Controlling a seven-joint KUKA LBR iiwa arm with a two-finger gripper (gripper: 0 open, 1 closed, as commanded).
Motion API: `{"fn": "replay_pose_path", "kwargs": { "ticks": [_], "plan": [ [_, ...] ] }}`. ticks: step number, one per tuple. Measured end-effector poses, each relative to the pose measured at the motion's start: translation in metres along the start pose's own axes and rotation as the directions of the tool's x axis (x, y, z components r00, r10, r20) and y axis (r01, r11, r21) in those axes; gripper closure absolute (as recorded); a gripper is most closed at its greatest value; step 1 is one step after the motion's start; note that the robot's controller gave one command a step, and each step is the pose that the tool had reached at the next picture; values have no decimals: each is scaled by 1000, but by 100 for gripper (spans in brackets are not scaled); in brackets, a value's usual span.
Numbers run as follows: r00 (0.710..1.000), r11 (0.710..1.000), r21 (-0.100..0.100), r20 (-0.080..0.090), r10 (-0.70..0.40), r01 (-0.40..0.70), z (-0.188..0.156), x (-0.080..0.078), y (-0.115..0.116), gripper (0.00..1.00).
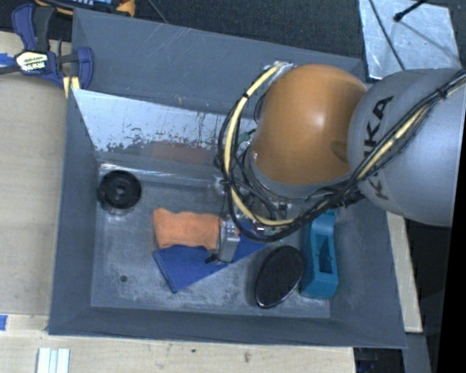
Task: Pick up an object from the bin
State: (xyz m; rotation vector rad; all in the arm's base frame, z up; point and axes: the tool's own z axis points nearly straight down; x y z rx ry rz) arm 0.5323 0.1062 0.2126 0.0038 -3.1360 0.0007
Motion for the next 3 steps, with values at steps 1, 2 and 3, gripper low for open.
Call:
{"fn": "replay_pose_path", "kwargs": {
  "ticks": [1, 2, 3],
  "plan": [
    [1000, 1000, -1, 9, 2, -2, -5, -2, 0, 0],
    [1000, 1000, -2, 11, 2, -2, -3, -4, 0, 0],
    [999, 999, 0, 8, -45, 45, 38, -17, -5, 0]
  ]
}}
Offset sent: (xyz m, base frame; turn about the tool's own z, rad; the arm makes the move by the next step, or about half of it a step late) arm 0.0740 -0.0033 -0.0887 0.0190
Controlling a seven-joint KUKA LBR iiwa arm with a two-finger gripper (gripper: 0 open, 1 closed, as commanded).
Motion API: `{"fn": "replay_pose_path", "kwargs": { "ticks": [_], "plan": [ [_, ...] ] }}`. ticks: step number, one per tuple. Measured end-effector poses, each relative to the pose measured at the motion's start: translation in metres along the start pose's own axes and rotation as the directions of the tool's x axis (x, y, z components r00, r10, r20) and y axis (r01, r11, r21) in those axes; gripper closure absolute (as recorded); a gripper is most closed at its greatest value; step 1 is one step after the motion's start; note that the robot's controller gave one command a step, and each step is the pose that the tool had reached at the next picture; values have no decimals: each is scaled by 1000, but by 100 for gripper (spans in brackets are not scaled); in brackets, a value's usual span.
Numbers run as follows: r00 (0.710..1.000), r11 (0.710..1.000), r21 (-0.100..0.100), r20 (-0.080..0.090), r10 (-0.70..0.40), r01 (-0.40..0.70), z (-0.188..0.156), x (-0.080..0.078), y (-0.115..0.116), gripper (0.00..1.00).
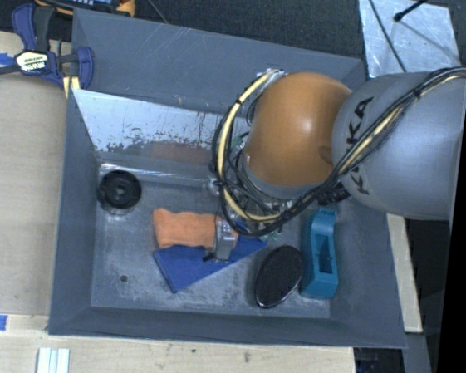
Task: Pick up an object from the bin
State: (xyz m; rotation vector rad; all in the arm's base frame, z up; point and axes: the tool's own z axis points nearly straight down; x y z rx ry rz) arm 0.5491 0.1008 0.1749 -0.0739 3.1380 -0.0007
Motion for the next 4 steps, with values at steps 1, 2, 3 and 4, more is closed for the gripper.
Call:
{"fn": "replay_pose_path", "kwargs": {
  "ticks": [1, 2, 3, 4],
  "plan": [
    [998, 998, -2, 1, 64, -64, 18, -13, -10, 0],
    [996, 996, -2, 6, 94, -94, 75, -31, -35, 0],
    [999, 999, -2, 15, -43, 43, 99, -41, -53, 100],
    [999, 999, -2, 15, -43, 43, 99, -41, -53, 100]
  ]
}}
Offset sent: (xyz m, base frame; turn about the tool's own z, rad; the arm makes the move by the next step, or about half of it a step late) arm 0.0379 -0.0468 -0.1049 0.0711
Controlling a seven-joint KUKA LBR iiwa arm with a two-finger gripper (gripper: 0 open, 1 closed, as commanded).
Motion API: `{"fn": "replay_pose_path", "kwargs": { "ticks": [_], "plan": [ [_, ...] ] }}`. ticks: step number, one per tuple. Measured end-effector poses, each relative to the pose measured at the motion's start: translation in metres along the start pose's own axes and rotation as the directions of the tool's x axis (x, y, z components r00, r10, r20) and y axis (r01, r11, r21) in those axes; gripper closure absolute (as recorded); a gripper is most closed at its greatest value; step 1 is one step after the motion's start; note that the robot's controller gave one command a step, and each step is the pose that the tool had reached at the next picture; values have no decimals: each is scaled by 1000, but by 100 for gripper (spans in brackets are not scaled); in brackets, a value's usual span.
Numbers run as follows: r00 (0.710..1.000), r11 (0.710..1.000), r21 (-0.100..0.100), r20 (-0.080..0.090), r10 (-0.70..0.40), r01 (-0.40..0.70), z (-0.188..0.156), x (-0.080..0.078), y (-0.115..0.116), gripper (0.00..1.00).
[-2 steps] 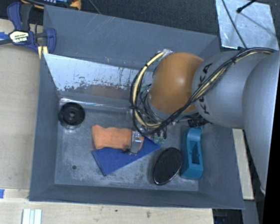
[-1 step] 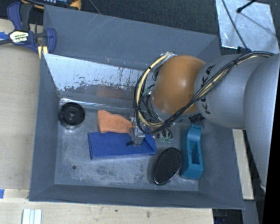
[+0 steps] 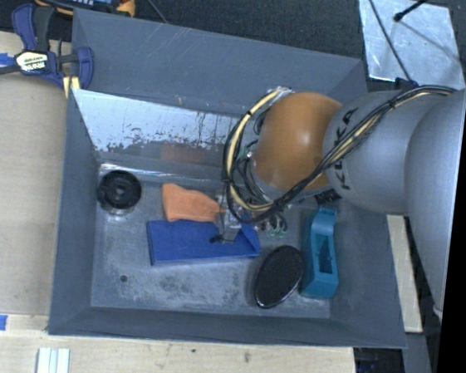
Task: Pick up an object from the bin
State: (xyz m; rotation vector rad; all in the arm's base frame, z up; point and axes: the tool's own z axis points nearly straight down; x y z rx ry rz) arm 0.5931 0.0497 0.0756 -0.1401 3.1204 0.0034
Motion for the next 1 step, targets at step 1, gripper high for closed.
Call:
{"fn": "replay_pose_path", "kwargs": {
  "ticks": [1],
  "plan": [
    [1000, 1000, 2, -16, -6, 6, -30, 0, 22, 100]
  ]
}}
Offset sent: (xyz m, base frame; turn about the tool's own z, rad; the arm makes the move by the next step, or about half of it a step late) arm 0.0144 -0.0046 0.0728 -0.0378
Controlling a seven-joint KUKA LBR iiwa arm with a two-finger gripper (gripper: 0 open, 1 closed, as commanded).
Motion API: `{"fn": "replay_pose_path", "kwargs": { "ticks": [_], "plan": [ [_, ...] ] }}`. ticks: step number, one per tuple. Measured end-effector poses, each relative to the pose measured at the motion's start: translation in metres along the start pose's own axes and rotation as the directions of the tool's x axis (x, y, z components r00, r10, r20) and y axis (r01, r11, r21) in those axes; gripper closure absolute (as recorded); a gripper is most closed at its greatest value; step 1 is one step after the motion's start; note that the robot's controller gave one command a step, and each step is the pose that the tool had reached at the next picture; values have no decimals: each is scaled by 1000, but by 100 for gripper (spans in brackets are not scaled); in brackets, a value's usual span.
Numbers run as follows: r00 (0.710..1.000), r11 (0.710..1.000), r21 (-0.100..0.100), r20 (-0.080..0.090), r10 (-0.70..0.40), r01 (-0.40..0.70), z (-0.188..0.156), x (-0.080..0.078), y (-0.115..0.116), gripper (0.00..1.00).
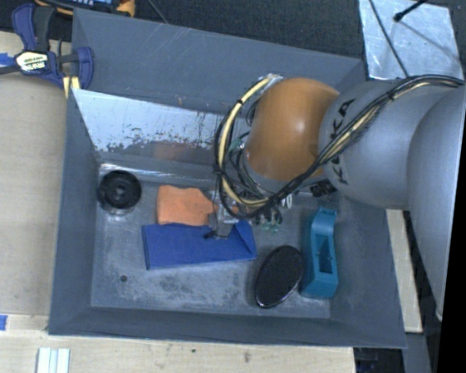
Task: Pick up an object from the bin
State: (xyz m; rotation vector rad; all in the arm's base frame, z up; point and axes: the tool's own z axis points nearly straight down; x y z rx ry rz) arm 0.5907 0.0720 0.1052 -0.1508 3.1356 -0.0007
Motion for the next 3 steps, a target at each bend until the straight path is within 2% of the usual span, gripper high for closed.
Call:
{"fn": "replay_pose_path", "kwargs": {
  "ticks": [1, 2, 3],
  "plan": [
    [1000, 1000, -3, 0, -31, 31, -38, -12, -20, 100],
    [1000, 1000, 0, 8, -29, 29, -11, -11, -33, 100],
    [999, 1000, -2, -15, -30, 30, -22, 8, -26, 100]
  ]
}}
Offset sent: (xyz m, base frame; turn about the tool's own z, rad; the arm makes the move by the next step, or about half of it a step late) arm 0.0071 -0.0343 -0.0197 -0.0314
